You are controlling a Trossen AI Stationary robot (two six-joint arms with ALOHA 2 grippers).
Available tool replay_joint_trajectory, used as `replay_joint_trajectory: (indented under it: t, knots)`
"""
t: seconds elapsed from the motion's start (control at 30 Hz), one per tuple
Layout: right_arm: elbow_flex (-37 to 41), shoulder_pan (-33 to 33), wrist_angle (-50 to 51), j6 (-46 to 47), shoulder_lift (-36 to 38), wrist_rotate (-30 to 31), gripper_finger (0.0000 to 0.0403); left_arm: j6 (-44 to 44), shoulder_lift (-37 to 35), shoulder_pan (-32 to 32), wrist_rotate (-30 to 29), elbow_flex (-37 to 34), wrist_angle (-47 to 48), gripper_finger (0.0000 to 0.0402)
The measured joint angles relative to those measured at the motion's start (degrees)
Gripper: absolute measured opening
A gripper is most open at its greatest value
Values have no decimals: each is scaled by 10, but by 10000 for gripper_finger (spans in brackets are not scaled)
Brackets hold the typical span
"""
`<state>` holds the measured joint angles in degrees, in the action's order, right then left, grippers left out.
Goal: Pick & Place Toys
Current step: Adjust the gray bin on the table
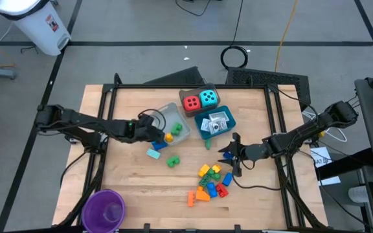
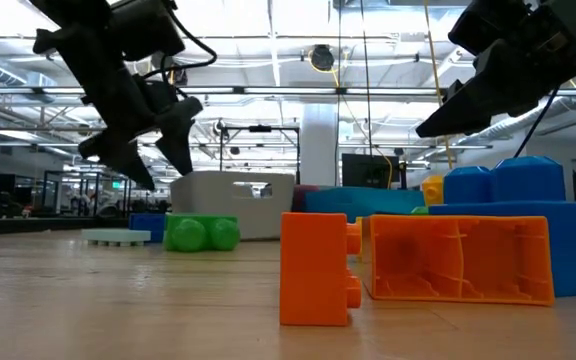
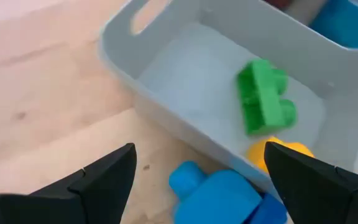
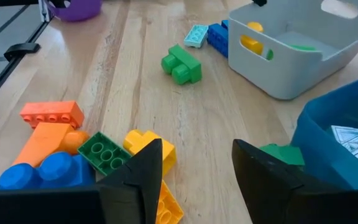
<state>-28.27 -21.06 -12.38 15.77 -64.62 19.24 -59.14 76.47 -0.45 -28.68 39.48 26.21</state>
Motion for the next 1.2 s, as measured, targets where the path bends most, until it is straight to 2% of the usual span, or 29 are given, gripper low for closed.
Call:
replay_joint_trajectory:
  t: [0.47, 0.77, 1.0, 1.2]
  knots:
    - [0, 1, -19, -6, 0, 1, 166, 6, 62, 7, 3, -1, -32, 356]
    - [0, 1, -17, -6, 0, 1, 167, 33, 56, 24, 3, -1, -92, 356]
    - [0, 1, -17, -6, 0, 1, 167, 118, 56, 28, 4, -1, -196, 356]
    - [0, 1, -15, -5, 0, 1, 167, 136, 24, 27, 16, -1, -165, 356]
